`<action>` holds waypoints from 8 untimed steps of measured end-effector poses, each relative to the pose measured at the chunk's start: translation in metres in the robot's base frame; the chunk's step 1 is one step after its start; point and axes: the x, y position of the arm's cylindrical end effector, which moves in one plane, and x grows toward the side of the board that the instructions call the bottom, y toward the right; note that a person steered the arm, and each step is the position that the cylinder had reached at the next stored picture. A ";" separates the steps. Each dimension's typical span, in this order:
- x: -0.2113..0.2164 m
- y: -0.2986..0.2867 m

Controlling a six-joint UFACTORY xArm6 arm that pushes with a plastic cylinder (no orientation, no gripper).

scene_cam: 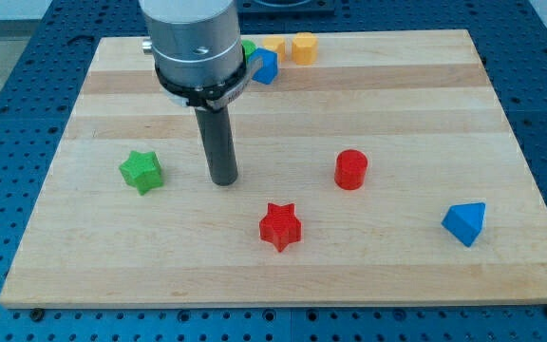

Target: Point your arm close to the green star

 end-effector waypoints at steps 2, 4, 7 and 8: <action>0.030 -0.016; 0.037 -0.070; 0.038 -0.113; 0.038 -0.119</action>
